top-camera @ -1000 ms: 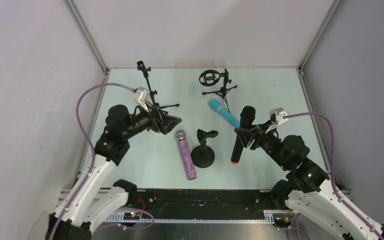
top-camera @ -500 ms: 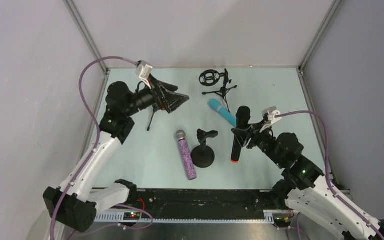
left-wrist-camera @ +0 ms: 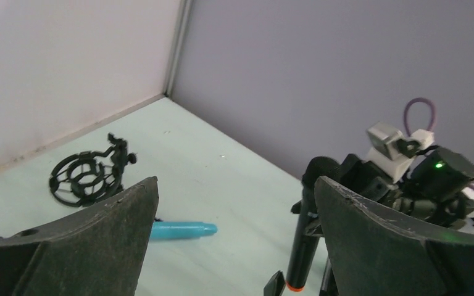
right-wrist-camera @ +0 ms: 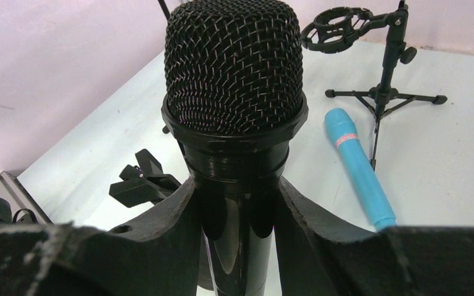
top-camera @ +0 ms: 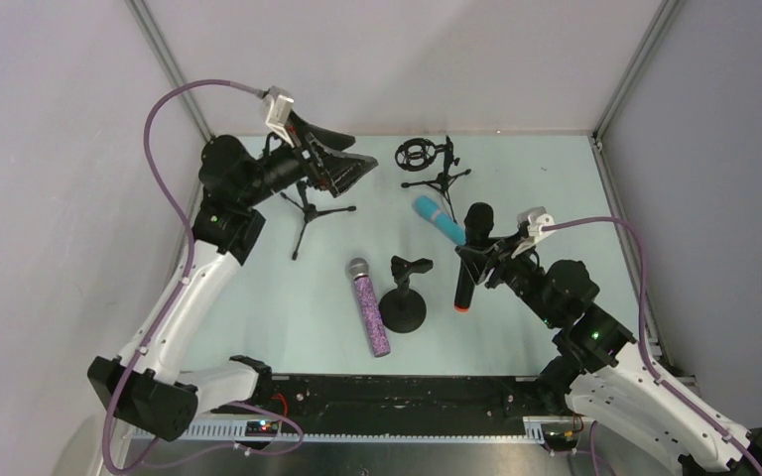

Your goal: Attach the microphones to the stand

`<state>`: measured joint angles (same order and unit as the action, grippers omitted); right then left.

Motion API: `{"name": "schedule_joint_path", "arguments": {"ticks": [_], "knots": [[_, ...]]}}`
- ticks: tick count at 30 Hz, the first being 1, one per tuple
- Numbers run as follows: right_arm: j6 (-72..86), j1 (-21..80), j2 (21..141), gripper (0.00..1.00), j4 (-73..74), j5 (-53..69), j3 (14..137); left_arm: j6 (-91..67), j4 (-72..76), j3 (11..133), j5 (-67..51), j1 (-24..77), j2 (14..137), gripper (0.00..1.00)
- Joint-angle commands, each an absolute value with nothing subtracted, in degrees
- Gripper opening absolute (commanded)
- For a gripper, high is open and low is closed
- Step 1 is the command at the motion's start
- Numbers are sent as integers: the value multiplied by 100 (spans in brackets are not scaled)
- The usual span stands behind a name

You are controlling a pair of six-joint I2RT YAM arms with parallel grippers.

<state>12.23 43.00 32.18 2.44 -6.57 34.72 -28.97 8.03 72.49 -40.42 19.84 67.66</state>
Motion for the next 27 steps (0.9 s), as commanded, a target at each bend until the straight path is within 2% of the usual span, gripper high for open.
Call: {"name": "schedule_joint_path", "arguments": {"ticks": [1, 4, 11, 21, 27], "knots": [[992, 4288, 3156, 0, -249, -701, 3551, -1852, 893, 6789, -3510, 1955, 6185, 100], [922, 4277, 3178, 0, -234, -747, 3551, -1268, 908, 6390, -3481, 1964, 5904, 100], [1001, 4259, 3397, 0, -499, -1330, 3543, 458, 946, 5313, -4283, 2158, 5381, 100], [272, 4226, 3517, 0, -1514, -984, 3358, 1029, 949, 4594, -4261, 3062, 5487, 100], [-200, 4203, 3417, 0, -1998, -637, 3182, 1603, 946, 4263, -4488, 3275, 5544, 100]]}}
